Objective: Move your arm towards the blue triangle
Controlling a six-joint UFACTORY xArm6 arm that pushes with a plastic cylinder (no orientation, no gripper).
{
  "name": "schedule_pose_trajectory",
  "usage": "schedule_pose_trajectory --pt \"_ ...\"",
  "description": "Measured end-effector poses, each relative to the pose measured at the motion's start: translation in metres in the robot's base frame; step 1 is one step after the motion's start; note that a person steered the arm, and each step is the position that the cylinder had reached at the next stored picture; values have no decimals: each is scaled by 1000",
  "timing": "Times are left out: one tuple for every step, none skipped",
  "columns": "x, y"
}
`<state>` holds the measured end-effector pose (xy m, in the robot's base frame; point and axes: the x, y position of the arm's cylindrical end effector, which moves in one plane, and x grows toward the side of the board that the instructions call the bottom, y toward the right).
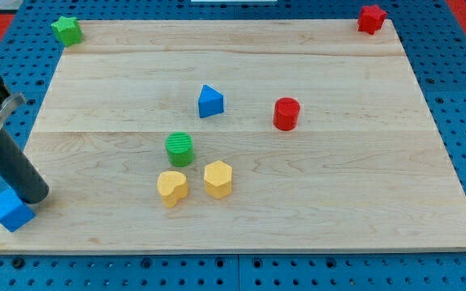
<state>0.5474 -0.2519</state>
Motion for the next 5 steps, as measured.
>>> schedule_pose_trajectory --pt "0 0" --pt "-2 5" --pt "-16 17" --pt "-31 18" --pt "-52 18"
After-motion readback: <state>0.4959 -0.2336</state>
